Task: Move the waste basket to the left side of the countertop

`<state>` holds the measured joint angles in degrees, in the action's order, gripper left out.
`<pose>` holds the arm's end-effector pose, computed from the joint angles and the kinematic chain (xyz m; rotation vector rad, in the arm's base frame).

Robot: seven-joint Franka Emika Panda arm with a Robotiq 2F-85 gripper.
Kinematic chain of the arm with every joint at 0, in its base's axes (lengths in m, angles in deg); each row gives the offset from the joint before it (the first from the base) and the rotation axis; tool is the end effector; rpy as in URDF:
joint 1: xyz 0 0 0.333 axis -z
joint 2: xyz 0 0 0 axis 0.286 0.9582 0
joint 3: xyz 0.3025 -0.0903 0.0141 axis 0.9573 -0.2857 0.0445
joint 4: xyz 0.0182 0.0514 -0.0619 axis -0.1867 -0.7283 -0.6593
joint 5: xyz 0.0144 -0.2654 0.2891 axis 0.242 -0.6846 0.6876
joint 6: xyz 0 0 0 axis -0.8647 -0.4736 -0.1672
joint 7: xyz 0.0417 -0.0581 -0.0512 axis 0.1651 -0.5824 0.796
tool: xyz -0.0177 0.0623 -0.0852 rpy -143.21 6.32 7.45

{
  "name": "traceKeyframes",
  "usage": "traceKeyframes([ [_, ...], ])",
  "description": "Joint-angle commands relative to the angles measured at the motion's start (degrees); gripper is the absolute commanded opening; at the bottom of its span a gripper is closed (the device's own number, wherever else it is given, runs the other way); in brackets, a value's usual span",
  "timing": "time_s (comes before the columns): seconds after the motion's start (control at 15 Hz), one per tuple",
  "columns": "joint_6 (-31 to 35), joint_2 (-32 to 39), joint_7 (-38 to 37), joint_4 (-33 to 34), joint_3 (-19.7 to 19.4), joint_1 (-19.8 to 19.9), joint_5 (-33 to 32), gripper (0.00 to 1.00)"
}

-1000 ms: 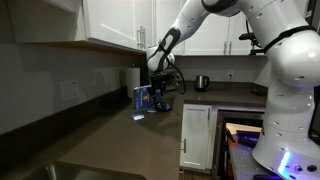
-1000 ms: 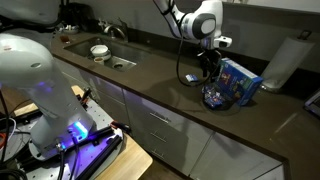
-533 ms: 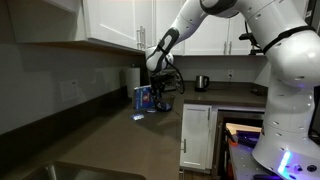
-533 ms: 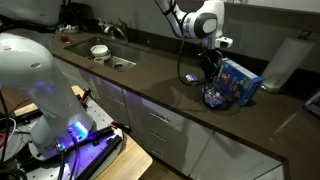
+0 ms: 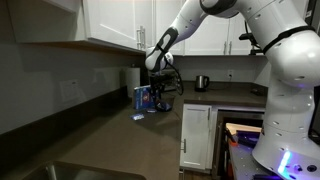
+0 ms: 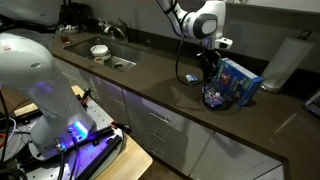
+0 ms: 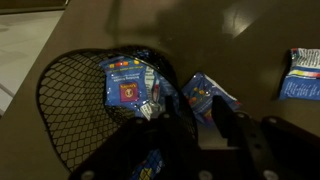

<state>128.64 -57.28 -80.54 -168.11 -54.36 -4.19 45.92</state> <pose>0.5926 -0.2716 0.2538 2.8056 -0.9185 0.0645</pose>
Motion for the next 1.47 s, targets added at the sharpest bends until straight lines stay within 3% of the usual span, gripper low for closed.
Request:
traceKeyframes([
  [0.0, 0.60, 0.98, 2.04, 1.47, -0.52, -0.03, 0.97, 0.71],
  [0.07, 0.04, 0.18, 0.52, 0.28, -0.95, -0.73, 0.70, 0.51],
  [0.2, 0.12, 0.18, 0.53, 0.34, -0.98, -0.73, 0.70, 0.64],
  [0.27, 0.12, 0.18, 0.53, 0.34, -0.97, -0.73, 0.70, 0.95],
  [0.4, 2.54, -0.75, -0.47, -2.38, -1.20, -1.11, 0.68, 0.93],
  [0.53, 6.14, -0.32, 0.49, -3.85, -0.61, -0.82, 1.37, 1.00],
  [0.73, 11.66, 1.84, 1.44, -5.09, 0.10, -0.33, 2.51, 1.00],
  [0.8, 12.31, 3.08, 1.05, -4.72, 0.17, -0.31, 3.05, 0.75],
  [0.93, 13.12, 4.47, 1.06, -4.38, 0.32, -0.34, 4.26, 0.69],
  [1.4, 12.72, 4.39, -0.21, -2.73, -1.76, -1.64, 3.96, 0.23],
])
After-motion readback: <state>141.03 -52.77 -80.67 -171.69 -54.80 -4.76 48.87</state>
